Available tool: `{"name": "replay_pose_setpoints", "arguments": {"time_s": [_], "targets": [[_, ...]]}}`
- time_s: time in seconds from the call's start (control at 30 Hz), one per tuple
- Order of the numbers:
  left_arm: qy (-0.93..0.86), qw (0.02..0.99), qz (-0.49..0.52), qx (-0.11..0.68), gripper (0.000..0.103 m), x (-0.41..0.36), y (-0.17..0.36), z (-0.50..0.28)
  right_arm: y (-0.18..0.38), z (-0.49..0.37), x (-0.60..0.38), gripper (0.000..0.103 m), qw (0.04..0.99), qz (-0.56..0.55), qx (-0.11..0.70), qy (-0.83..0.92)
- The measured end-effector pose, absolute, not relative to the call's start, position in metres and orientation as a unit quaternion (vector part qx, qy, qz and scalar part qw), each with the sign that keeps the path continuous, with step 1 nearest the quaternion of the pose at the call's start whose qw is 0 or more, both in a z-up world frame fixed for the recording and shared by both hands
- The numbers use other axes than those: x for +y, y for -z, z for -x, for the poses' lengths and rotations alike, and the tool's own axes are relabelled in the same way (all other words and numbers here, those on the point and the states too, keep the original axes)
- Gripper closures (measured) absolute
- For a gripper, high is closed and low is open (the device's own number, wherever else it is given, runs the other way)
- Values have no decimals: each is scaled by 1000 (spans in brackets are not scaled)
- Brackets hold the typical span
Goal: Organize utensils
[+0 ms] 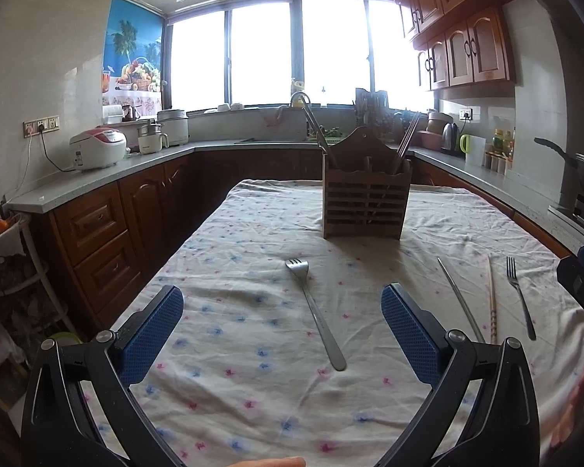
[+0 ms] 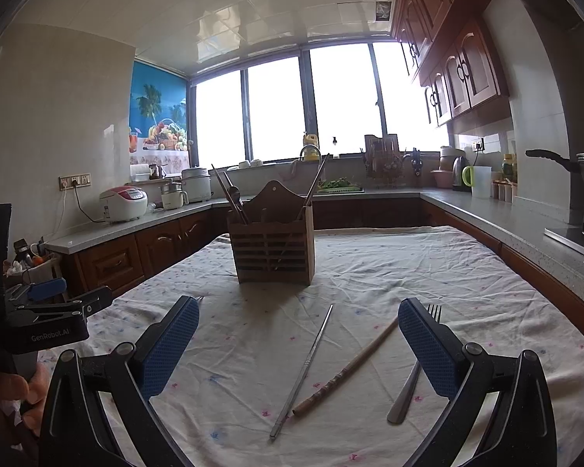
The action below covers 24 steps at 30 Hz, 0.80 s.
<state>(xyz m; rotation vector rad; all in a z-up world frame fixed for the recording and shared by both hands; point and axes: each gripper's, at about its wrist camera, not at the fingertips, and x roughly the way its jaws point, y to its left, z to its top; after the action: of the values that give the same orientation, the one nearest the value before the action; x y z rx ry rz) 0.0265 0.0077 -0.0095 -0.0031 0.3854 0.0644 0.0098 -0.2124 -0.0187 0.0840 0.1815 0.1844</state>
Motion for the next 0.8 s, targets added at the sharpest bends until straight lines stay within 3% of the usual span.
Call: {"name": "replay_pose_setpoints", "arguments": {"time_s": [0.8], "targets": [[-26, 982, -11, 187, 0, 3, 8, -27, 17, -12, -213, 0, 991, -40, 90, -95]]}}
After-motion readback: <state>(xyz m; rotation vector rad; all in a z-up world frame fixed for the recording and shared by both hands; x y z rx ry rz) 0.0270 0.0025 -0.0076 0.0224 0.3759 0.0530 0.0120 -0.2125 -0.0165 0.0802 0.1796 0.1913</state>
